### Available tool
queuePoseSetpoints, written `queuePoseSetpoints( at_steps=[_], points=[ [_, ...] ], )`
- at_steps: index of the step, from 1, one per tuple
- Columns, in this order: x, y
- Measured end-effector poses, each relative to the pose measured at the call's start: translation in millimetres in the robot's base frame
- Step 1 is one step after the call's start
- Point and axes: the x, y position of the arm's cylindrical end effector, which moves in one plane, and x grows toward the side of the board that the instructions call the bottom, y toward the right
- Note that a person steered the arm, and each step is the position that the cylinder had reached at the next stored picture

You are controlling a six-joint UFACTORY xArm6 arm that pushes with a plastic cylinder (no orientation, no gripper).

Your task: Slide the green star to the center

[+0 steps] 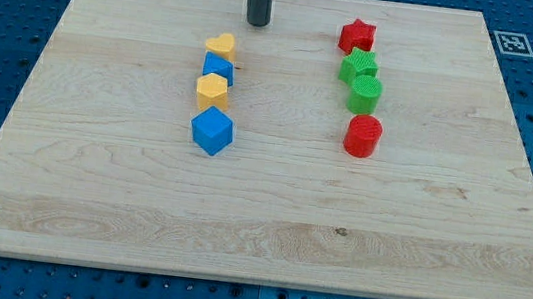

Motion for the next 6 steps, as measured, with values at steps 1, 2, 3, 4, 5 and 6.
queuePoseSetpoints(
  at_steps=[1, 2, 3, 4, 5, 6],
  points=[
    [0.0, -0.2],
    [0.0, -0.2],
    [-5.5, 28.9],
    [-16.5, 104.3],
    [-23.2, 171.8],
    [-20.9, 179.2]
  ],
)
